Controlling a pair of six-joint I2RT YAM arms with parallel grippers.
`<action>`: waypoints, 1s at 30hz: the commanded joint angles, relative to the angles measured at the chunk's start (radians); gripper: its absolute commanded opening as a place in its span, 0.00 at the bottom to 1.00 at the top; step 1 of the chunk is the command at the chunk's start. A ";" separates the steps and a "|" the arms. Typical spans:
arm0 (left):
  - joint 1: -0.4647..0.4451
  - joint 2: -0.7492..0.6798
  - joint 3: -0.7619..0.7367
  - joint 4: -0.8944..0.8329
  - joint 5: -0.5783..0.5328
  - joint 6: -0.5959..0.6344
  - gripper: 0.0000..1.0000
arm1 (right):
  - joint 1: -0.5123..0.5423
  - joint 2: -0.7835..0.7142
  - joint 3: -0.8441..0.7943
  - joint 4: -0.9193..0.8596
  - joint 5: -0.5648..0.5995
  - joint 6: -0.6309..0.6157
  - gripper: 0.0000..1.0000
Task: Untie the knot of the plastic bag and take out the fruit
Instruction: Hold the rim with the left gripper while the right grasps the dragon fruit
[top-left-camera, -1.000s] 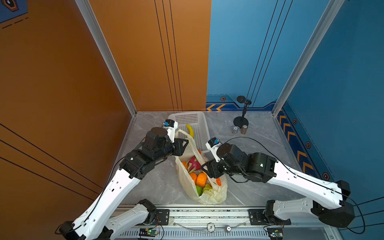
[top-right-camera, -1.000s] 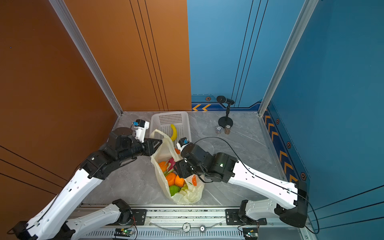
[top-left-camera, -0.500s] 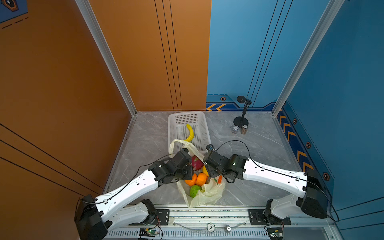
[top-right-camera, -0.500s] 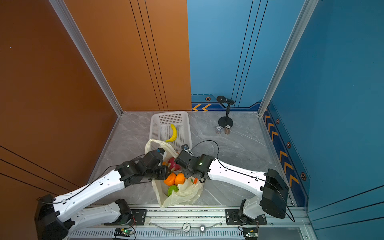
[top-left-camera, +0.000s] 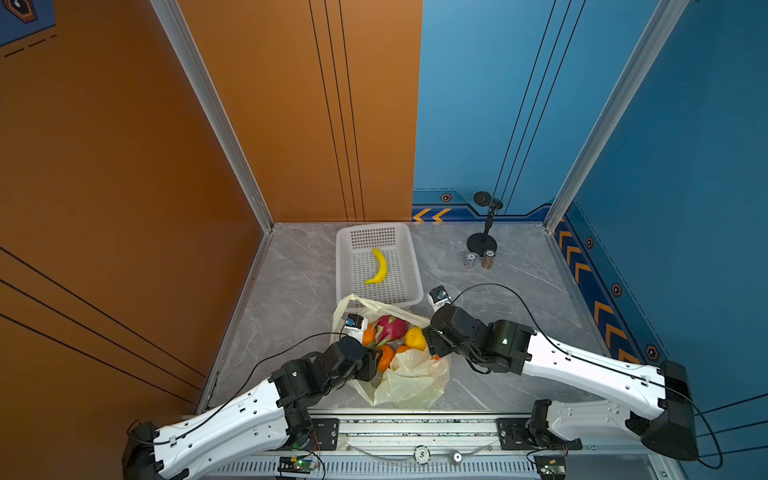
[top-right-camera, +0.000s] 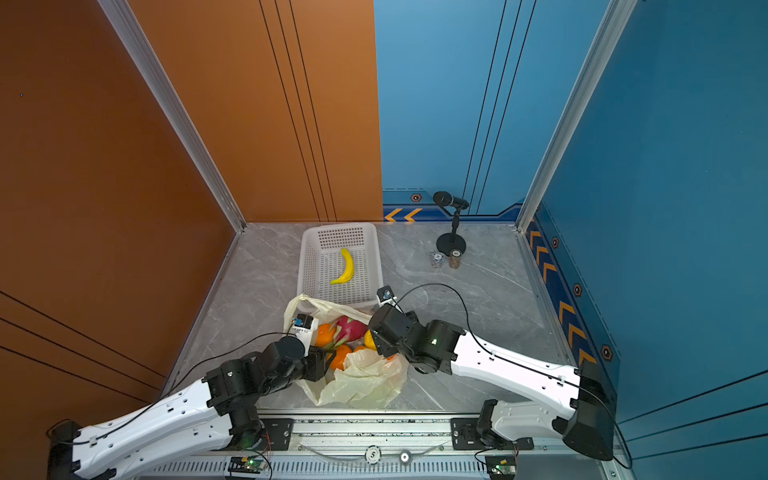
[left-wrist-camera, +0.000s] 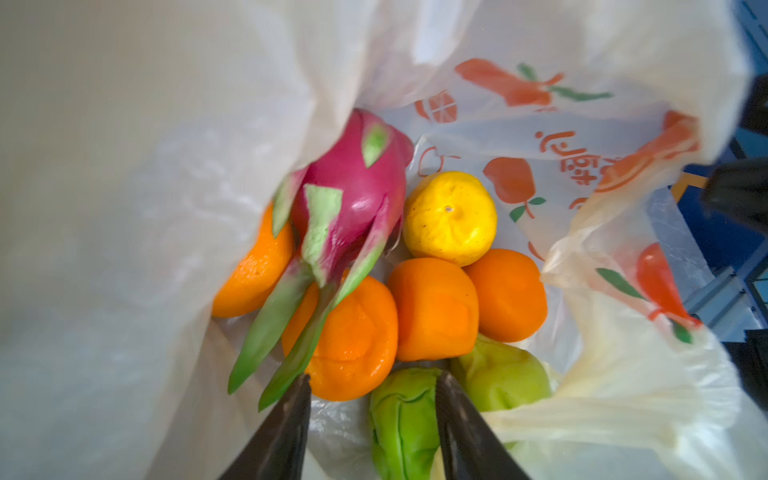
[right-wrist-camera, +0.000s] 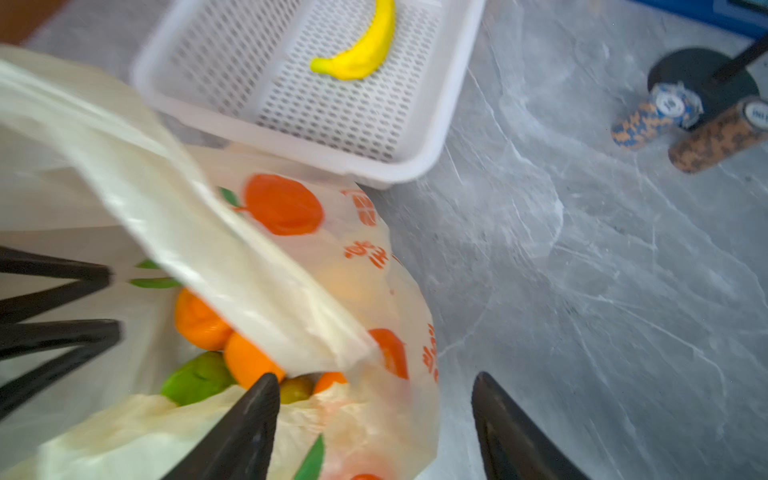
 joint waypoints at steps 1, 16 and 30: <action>-0.005 0.006 0.082 0.029 -0.002 0.048 0.49 | 0.030 -0.019 0.084 0.011 -0.071 -0.004 0.72; 0.112 -0.051 0.276 -0.234 0.020 0.040 0.44 | 0.086 0.279 0.103 0.222 -0.113 0.309 0.63; 0.177 -0.064 0.372 -0.380 0.131 0.305 0.55 | 0.023 0.514 0.179 0.285 0.012 0.418 0.92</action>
